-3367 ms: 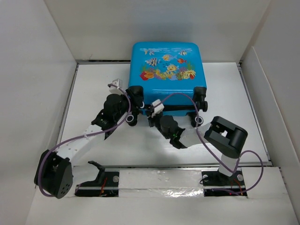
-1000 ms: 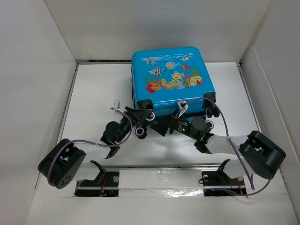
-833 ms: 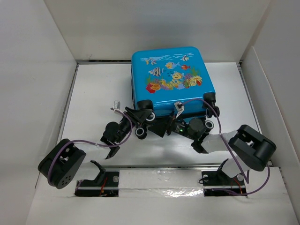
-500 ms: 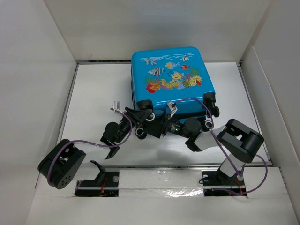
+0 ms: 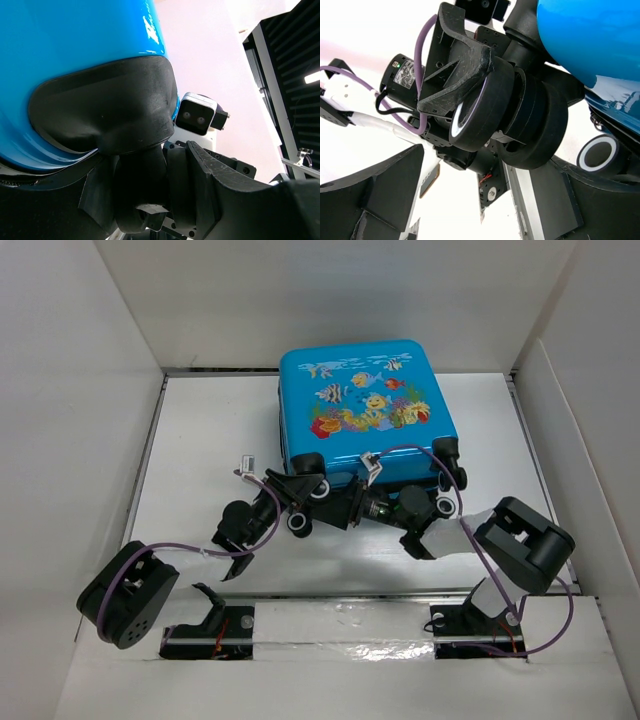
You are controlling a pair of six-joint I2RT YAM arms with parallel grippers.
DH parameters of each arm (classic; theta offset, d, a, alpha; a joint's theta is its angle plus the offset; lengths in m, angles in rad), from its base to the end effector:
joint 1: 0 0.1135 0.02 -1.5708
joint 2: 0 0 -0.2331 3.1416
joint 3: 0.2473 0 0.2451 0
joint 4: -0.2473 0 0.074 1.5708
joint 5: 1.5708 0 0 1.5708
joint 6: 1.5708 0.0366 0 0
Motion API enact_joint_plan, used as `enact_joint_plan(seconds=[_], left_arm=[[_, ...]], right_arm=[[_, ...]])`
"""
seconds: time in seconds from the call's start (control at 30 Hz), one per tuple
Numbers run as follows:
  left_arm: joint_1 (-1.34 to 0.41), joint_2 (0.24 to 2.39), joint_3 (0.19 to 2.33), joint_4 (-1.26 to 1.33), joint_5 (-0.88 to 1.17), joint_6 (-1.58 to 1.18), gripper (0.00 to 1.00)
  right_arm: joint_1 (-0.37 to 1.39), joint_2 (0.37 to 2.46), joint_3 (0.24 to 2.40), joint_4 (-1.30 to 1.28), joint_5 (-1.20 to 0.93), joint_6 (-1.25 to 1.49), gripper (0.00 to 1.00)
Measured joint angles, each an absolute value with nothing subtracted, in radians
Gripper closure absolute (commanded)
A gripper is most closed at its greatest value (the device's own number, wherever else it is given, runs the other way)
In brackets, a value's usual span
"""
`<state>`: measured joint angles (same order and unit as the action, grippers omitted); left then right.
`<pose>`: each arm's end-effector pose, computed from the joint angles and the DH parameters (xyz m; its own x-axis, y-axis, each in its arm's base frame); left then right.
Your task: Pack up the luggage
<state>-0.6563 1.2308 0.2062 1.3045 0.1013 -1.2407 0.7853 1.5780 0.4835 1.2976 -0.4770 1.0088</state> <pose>0.1745 -0.1391 0.1919 -0.5762 -0.7442 -0.3380 0.4288 0.0768 -0.9001 0.1920 0.2157 0.1844 -0.7246 0.3386 -0.6003 -0.6249 0.0447 0.7795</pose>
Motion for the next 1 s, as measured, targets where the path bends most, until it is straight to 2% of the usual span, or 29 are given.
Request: enact_joint_plan(seconds=[0.23, 0.37, 0.6, 0.67, 0.8, 1.0], left_arm=[[-0.639, 1.262, 0.206, 1.342, 0.103, -1.223, 1.0], [-0.637, 1.299, 0.212, 1.386, 0.116, -1.204, 1.0], [-0.636, 1.327, 0.228, 1.41, 0.145, -1.161, 1.0], [-0.636, 1.326, 0.231, 1.407, 0.151, -1.152, 1.0], [-0.636, 1.31, 0.231, 1.383, 0.163, -1.12, 1.0], [-0.636, 1.302, 0.232, 1.37, 0.175, -1.099, 1.0]], right_arm=[[0.775, 1.616, 0.511, 1.324, -0.493, 1.025, 0.0], [0.76, 1.616, 0.515, 1.323, -0.508, 1.044, 0.0], [0.742, 1.593, 0.507, 1.301, -0.479, 1.05, 0.1], [0.736, 1.588, 0.5, 1.302, -0.461, 1.05, 0.1], [0.723, 1.565, 0.464, 1.324, -0.39, 1.055, 0.02], [0.698, 1.569, 0.434, 1.381, -0.321, 1.067, 0.04]])
